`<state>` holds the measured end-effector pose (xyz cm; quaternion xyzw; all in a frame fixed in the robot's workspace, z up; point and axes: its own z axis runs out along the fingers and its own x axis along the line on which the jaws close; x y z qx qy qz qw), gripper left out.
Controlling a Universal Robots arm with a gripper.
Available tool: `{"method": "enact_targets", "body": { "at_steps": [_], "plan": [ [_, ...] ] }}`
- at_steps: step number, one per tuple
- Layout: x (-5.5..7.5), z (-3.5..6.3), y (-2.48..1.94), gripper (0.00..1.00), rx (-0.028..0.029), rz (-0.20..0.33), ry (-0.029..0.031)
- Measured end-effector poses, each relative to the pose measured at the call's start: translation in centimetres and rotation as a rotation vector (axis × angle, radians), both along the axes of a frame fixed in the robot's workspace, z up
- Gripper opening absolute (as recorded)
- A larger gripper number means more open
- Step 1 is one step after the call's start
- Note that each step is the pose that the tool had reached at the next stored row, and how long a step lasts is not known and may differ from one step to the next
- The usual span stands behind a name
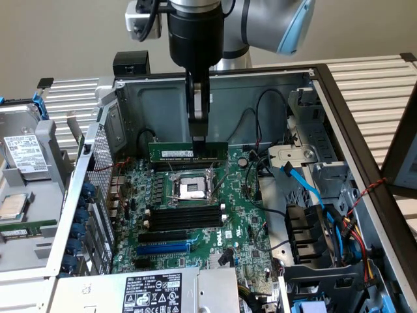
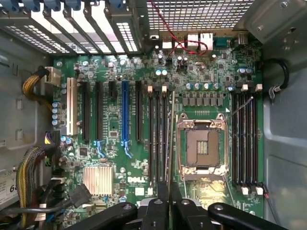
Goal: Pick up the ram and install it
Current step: 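Insert the ram into the slot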
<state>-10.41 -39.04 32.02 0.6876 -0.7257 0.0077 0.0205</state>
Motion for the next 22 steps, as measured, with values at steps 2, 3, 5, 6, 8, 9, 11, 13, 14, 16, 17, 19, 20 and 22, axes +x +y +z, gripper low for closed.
{"method": "enact_targets", "body": {
  "at_steps": [2, 3, 5, 6, 8, 9, 11, 13, 14, 16, 17, 19, 20, 22],
  "plan": [
    [0.1, -0.37, 0.0, 0.13, -0.0001, 0.001, 0.0],
    [0.1, -0.56, 0.0, 0.13, 0.0, 0.001, 0.0],
    [0.1, -0.92, 0.0, 0.13, -0.0001, 0.003, 0.0],
    [0.2, -1.11, 0.0, 0.13, 0.0, 0.003, 0.0],
    [0.2, -1.46, 0.0, 0.13, 0.0, 0.004, 0.0],
    [0.2, -1.64, 0.0, 0.13, 0.0, 0.005, 0.0],
    [0.3, -2.01, 0.0, 0.13, -0.0001, 0.006, 0.0001],
    [0.3, -2.38, 0.0, 0.13, 0.0, 0.009, 0.0],
    [0.2, -2.57, 0.0, 0.13, 0.0, 0.013, -0.0001],
    [0.1, -2.93, 0.0, 0.13, 0.0, 0.027, 0.0],
    [-0.1, -3.1, 0.0, 0.13, 0.0, 0.033, 0.0],
    [-0.3, -3.47, 0.0, 0.13, 0.0, 0.045, 0.0],
    [-0.5, -3.66, 0.0, 0.13, 0.0001, 0.049, 0.0],
    [-0.6, -4.03, -0.09, 0.13, 0.0002, 0.058, 0.0001]
  ]
}}
